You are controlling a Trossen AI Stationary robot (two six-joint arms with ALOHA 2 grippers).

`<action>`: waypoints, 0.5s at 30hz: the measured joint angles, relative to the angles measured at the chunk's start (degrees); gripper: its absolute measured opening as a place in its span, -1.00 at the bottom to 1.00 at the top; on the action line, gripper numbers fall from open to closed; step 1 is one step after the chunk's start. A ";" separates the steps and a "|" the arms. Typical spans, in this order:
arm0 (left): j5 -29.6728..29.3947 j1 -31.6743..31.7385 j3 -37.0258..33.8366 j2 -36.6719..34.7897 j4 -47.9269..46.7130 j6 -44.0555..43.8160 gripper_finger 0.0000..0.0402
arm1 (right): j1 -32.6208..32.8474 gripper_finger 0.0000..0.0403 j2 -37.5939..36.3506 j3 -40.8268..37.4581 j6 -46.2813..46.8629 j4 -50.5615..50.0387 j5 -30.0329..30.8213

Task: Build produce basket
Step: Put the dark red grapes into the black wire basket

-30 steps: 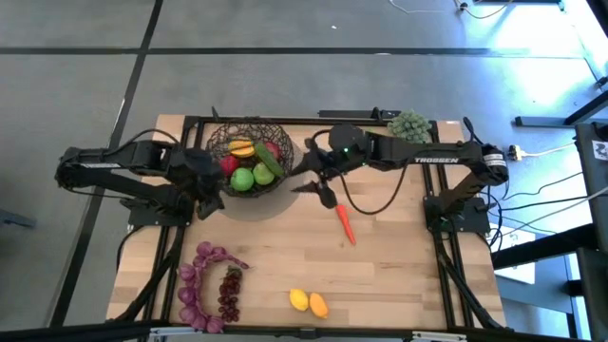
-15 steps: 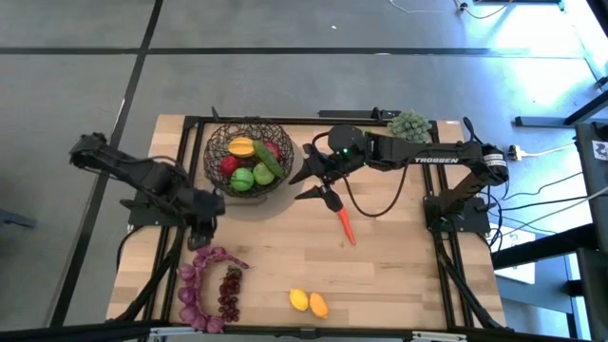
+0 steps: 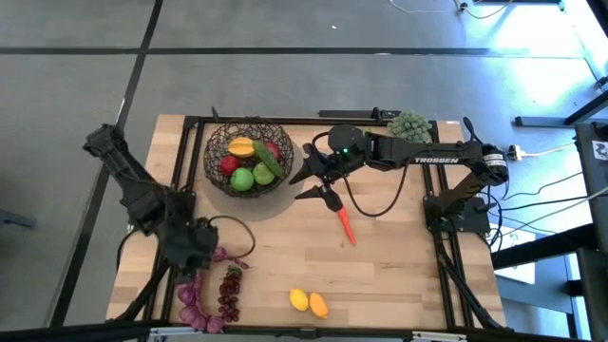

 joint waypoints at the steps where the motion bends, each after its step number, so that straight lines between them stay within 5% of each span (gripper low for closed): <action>1: -1.67 -1.32 0.00 0.54 0.98 -2.79 -0.54 | 0.00 0.01 0.00 0.00 0.00 0.00 -0.01; 15: -26.06 -12.98 0.00 9.30 9.14 -50.79 -0.54 | -0.02 0.01 0.00 0.00 0.01 0.15 0.01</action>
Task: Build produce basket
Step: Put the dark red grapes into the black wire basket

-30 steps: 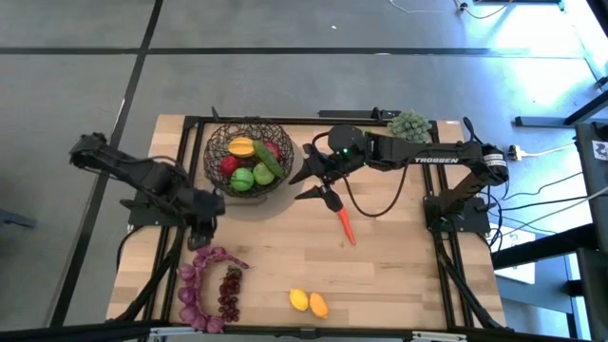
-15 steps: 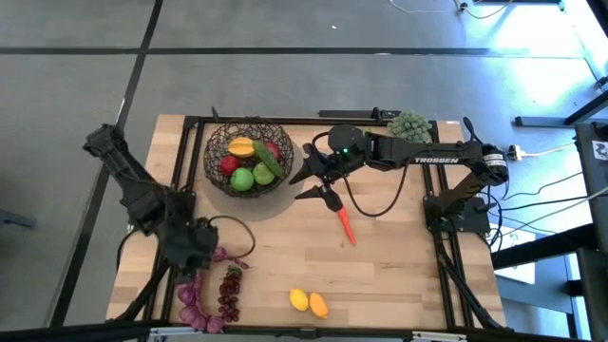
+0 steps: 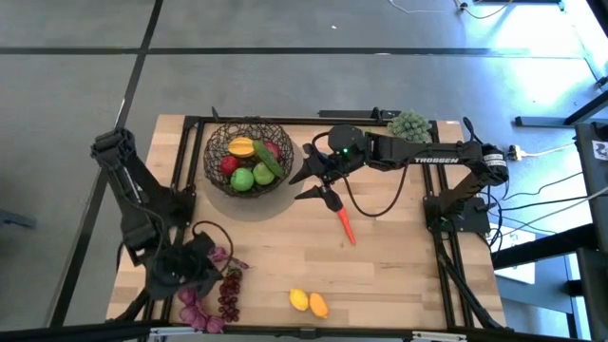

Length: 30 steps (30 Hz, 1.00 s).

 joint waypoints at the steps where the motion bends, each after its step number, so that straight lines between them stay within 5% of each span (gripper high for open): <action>1: -2.02 -0.50 0.00 0.39 0.01 -3.37 -0.54 | 0.01 0.01 0.00 0.00 0.00 0.00 0.00; 6: -8.03 -1.17 0.02 3.22 0.57 -15.31 -0.54 | 0.01 0.01 0.00 0.00 0.00 0.03 0.00; 12: -3.13 -0.10 0.02 7.12 -0.31 -24.41 -0.54 | 0.01 0.01 0.00 0.00 0.00 0.04 0.00; 26: -1.76 -0.59 0.02 5.64 3.56 -19.66 -0.54 | 0.00 0.01 0.02 0.00 0.00 0.04 0.00; 30: 2.68 -0.59 0.02 4.46 3.78 -27.73 -0.54 | 0.02 0.01 0.02 0.00 0.00 0.04 0.00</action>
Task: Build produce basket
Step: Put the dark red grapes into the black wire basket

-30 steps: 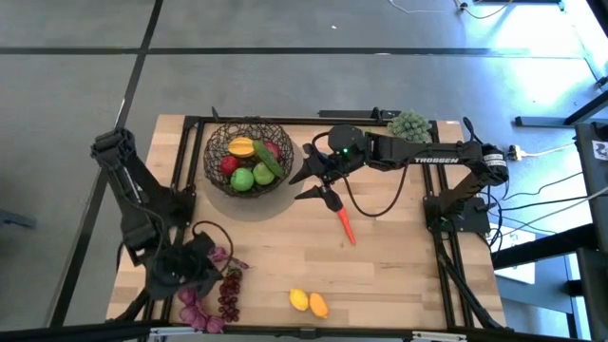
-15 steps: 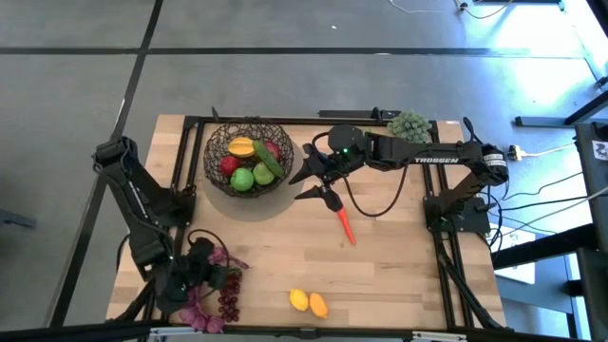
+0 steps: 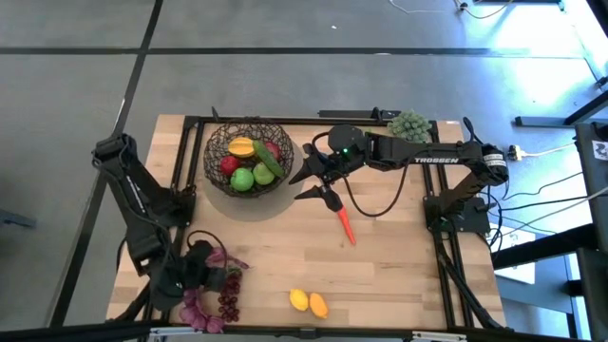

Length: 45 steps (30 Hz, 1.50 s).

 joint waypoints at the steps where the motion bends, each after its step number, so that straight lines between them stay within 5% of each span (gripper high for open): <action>1: 1.76 0.00 0.00 -0.16 -0.39 -2.62 -0.54 | 0.00 0.01 0.00 0.00 0.00 0.00 0.00; 5: 8.33 0.22 0.00 -0.14 -1.30 -11.96 -0.54 | -0.02 0.01 0.00 0.00 0.00 0.06 0.02; 16: 8.07 2.36 0.00 0.02 -2.90 -6.93 -0.54 | -0.02 0.01 0.00 0.00 0.00 0.09 0.02; 22: 13.65 4.86 0.00 0.00 -2.88 -5.63 -0.45 | 0.00 0.01 0.00 0.00 0.00 0.08 0.01; 38: 22.41 11.01 0.00 5.19 -2.06 -3.47 0.27 | 0.00 0.01 0.00 0.00 0.00 0.06 0.02; 45: 25.61 11.56 0.00 10.66 -0.30 -2.11 0.42 | -0.01 0.01 0.02 0.00 0.00 0.04 0.01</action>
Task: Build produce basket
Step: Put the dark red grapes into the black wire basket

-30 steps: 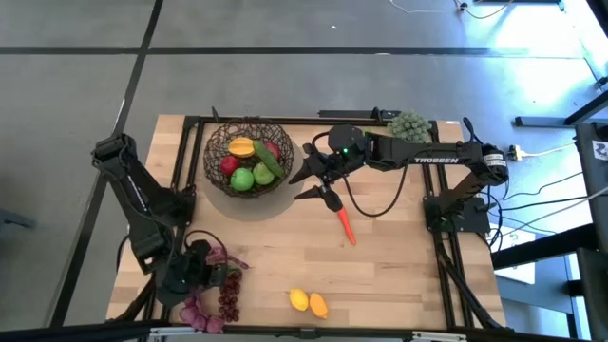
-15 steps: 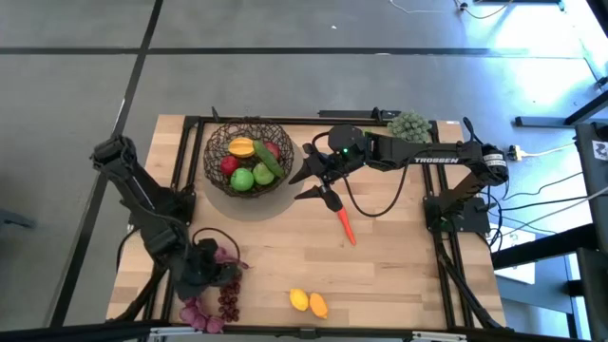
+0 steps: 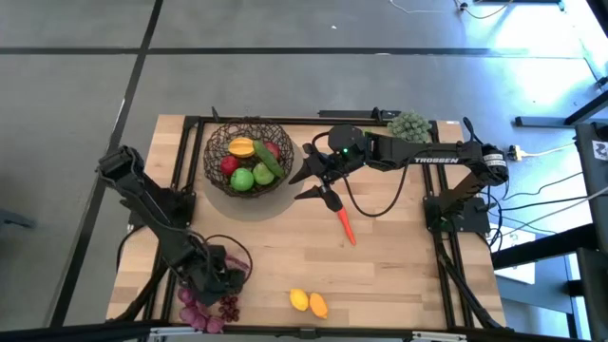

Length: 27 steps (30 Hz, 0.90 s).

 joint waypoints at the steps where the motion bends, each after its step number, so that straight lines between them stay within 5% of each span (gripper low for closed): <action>1: 0.30 0.00 0.00 0.75 -0.13 -0.02 0.43 | 0.01 0.01 0.00 0.00 0.00 0.00 -0.01; 18: 7.17 3.28 0.00 10.80 0.93 5.92 0.43 | 0.01 0.01 0.00 -0.01 0.01 0.00 0.01; 27: 3.65 3.72 0.00 13.10 1.37 13.42 0.42 | -0.01 0.01 0.00 -0.02 0.02 0.00 -0.01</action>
